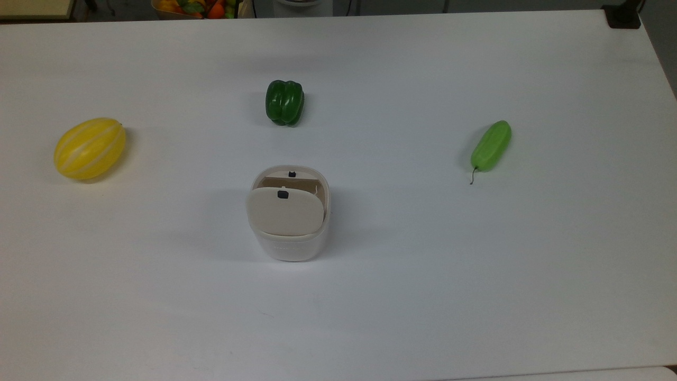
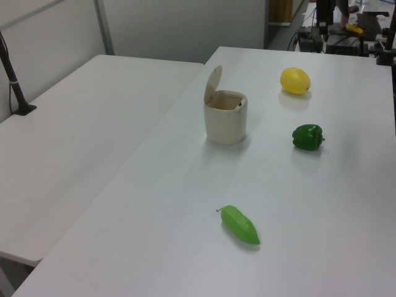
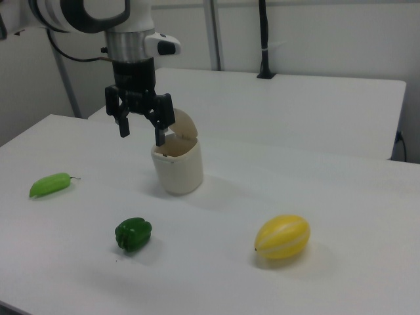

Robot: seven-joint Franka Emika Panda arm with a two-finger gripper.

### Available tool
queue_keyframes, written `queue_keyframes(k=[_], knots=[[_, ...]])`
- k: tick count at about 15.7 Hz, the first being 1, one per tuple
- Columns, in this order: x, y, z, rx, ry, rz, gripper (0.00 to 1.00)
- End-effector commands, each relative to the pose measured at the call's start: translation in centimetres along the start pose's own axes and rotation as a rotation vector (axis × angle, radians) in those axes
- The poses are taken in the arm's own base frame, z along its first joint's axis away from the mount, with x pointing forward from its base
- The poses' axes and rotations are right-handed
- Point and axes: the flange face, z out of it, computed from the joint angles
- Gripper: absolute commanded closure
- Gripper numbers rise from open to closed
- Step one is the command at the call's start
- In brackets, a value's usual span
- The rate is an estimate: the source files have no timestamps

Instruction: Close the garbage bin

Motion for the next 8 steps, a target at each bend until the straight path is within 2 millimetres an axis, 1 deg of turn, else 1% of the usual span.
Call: queue_keyframes(k=[1,3,5,7,8], knots=[[-2.3,-1.6,0.5,0.031,-0.127,-0.046,0.00],[-2.0,-2.2,0.6,0.036,-0.117,-0.056,0.00],[-1.6,-3.7,0.6,0.036,-0.113,-0.083,0.00],[-1.5,-4.4,0.5,0.090,-0.099,-0.091,0.00],[-1.4,-4.5,0.4,0.132,-0.089,-0.093,0.00]])
